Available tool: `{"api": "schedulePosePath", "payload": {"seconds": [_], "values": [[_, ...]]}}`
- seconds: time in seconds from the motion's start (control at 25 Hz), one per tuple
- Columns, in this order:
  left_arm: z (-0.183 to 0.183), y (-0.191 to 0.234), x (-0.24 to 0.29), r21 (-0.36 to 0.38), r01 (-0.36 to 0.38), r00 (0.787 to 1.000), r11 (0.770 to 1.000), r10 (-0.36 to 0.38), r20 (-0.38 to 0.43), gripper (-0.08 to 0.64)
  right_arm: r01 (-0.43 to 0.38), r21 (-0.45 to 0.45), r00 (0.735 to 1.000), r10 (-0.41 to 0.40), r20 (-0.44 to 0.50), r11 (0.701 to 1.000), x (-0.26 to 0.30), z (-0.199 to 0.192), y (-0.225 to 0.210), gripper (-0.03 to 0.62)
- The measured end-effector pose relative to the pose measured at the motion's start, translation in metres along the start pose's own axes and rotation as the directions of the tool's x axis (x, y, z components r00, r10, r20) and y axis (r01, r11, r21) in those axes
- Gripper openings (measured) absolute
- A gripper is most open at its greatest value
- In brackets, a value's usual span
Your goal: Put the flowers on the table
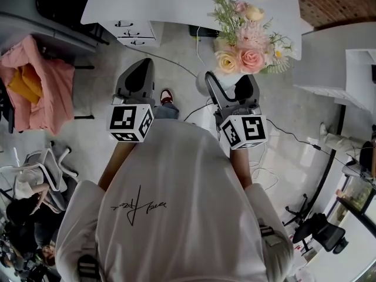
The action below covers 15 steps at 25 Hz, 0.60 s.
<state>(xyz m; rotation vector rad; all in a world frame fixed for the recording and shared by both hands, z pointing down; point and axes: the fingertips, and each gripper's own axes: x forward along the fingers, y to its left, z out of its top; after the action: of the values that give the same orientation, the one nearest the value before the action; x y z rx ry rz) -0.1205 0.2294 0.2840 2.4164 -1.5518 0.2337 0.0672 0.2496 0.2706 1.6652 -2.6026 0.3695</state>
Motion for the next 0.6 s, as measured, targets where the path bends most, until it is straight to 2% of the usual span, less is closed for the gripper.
{"api": "schedulePosePath", "payload": {"seconds": [0.24,0.4,0.6], "values": [[0.020,0.018,-0.007,0.009,0.011,0.999,1.000,-0.011,0.032,0.011,0.016,-0.012,0.999,-0.016,0.031,1.000,0.007,0.019,0.016,0.405],[0.023,0.054,0.011,0.004,0.019,0.999,1.000,-0.019,0.033,0.011,0.027,-0.012,0.999,-0.026,0.035,1.000,0.041,0.020,0.024,0.405],[0.025,0.081,0.015,0.007,0.021,0.999,1.000,-0.021,0.041,0.011,0.041,-0.020,0.998,-0.040,0.039,0.999,0.058,0.022,0.035,0.405]]}}
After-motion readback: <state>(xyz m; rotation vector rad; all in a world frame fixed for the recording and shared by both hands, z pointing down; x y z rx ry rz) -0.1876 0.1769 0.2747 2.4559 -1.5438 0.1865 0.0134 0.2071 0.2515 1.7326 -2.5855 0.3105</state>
